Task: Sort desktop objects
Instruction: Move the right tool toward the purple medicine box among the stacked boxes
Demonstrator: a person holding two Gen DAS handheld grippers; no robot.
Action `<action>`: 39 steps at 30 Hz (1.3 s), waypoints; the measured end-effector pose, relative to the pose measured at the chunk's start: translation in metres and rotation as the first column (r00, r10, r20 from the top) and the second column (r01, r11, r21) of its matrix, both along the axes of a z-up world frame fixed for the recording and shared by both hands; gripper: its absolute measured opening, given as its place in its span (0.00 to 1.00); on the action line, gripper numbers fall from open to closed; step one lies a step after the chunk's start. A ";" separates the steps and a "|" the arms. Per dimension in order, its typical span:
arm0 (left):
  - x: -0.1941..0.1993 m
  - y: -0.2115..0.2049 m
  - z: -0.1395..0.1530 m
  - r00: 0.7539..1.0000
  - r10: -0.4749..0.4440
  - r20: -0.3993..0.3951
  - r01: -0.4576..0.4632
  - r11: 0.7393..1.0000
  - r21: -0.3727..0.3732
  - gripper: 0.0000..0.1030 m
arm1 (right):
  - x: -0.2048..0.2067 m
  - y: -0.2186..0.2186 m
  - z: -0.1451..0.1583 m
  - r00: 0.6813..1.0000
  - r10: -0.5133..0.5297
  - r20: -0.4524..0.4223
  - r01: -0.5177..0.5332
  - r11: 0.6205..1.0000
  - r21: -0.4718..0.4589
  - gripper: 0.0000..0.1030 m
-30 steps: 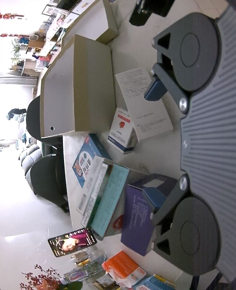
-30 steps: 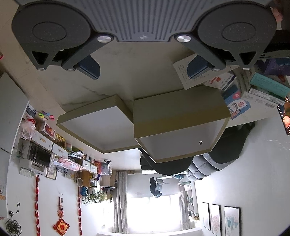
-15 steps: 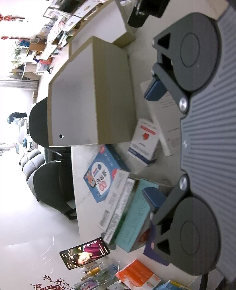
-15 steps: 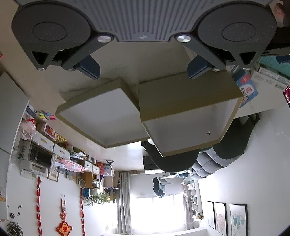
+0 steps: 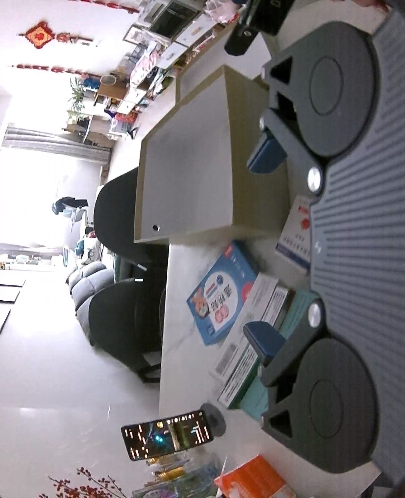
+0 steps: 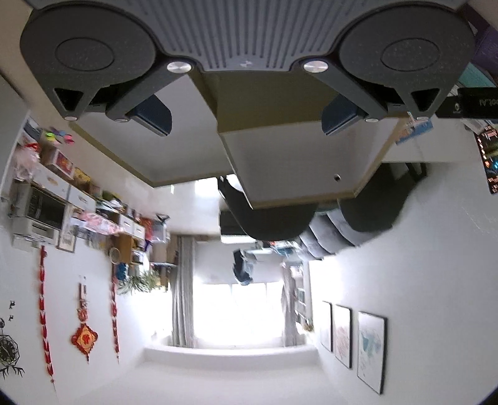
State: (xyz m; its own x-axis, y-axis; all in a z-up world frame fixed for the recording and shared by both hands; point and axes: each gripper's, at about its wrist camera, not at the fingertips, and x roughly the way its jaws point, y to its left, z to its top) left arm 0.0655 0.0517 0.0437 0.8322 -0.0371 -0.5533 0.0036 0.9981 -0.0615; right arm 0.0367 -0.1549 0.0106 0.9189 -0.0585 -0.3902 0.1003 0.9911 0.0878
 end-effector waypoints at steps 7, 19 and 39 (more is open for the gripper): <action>0.002 0.033 0.006 1.000 0.016 0.023 -0.016 1.000 -0.012 1.00 | 0.019 0.000 0.002 0.995 0.098 -0.008 -0.098 0.994 0.040 1.00; 0.000 0.094 0.002 0.992 0.127 0.014 -0.126 0.992 -0.020 1.00 | 0.034 0.012 0.008 0.947 0.318 -0.042 -0.304 0.930 0.205 1.00; -0.028 0.185 -0.043 0.992 0.085 -0.094 -0.109 0.949 -0.294 1.00 | 0.026 0.123 -0.016 0.566 0.808 -0.162 -0.756 0.587 0.290 0.87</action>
